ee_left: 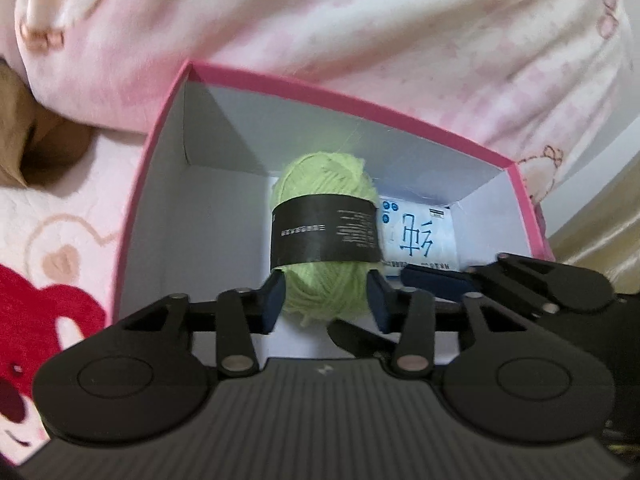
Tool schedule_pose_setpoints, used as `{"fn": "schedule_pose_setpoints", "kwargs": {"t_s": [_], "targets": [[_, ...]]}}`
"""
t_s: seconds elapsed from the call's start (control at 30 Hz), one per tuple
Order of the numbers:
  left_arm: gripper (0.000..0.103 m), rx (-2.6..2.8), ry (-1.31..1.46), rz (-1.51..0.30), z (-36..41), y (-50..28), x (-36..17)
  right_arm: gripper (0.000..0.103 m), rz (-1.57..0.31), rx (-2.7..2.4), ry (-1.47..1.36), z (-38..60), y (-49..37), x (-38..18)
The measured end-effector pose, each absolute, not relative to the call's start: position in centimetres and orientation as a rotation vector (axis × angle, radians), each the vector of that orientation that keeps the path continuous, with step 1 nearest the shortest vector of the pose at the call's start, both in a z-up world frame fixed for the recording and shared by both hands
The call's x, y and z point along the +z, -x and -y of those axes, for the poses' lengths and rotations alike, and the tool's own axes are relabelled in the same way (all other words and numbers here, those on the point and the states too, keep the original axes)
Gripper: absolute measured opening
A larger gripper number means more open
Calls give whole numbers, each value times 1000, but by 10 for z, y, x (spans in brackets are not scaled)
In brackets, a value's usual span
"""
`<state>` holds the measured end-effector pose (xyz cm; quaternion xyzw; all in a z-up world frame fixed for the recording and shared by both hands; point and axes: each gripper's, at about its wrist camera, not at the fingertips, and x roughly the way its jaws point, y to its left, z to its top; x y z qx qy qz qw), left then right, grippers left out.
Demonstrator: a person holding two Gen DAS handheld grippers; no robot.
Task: Organize objects
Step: 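Open the left gripper to release the yarn ball and withdraw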
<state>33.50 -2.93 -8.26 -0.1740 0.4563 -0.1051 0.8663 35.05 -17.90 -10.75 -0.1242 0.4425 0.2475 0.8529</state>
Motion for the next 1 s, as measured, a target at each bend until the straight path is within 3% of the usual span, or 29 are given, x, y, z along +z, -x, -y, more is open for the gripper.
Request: {"fn": "schedule_pose_setpoints", "kwargs": {"t_s": [0.37,0.6,1.0], "targets": [[57,-237,213,-956,5,-247,-10,70,-810,564,218,223,-268,-28],[57,-268,114,-1011,-4,-193,23,72,-792,576,223,228,-219,13],[61,-341,84,-1001,-14,-134,43,75,-844,683,141,215,-144,9]]}}
